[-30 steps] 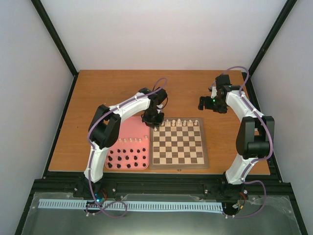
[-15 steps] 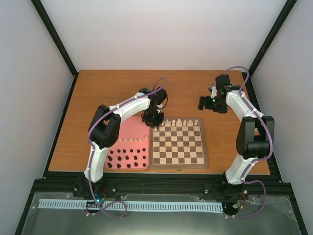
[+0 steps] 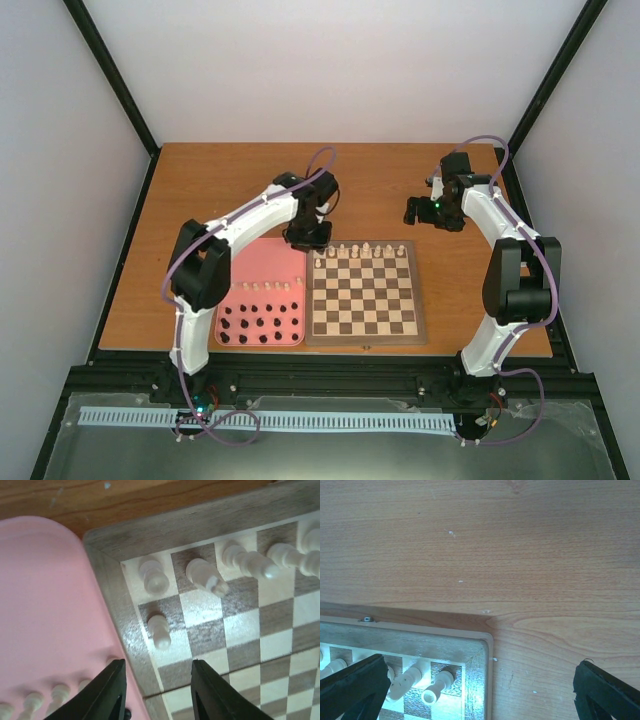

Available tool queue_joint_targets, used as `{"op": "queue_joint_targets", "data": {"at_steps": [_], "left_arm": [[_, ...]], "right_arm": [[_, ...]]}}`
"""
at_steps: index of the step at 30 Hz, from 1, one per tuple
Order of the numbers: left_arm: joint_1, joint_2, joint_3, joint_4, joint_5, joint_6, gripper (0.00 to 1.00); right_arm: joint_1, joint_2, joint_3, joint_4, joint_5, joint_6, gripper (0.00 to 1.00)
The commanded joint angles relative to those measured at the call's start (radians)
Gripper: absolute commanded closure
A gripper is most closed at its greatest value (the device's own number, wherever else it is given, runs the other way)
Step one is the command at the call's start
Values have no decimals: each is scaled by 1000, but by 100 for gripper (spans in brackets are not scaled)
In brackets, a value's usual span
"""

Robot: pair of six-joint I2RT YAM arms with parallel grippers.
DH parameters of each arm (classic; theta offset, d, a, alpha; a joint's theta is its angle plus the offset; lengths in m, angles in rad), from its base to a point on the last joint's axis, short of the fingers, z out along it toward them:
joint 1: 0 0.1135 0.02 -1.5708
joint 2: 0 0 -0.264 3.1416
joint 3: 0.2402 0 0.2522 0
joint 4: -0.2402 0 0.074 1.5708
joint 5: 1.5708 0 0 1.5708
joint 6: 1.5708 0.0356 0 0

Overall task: Set up the chess pieces on the board
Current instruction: Place the chess piece on the chessboard, then pick up the chess piece from the storage box.

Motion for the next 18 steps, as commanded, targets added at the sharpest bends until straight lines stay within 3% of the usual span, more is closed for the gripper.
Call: {"op": "queue_joint_targets", "data": {"at_steps": [1,9,18], "left_arm": [[18,-111,-11,-47,-67,-24,57],[208,-364,-334,4,-126,-130,38],[433,-513,-588,64,-95,-168,42]], "right_arm": [[-8,12,0,10,-11,-9,0],[-8,17,6,11,-25,-7,0],[-6,22,12,8,-34,-6,0]]}}
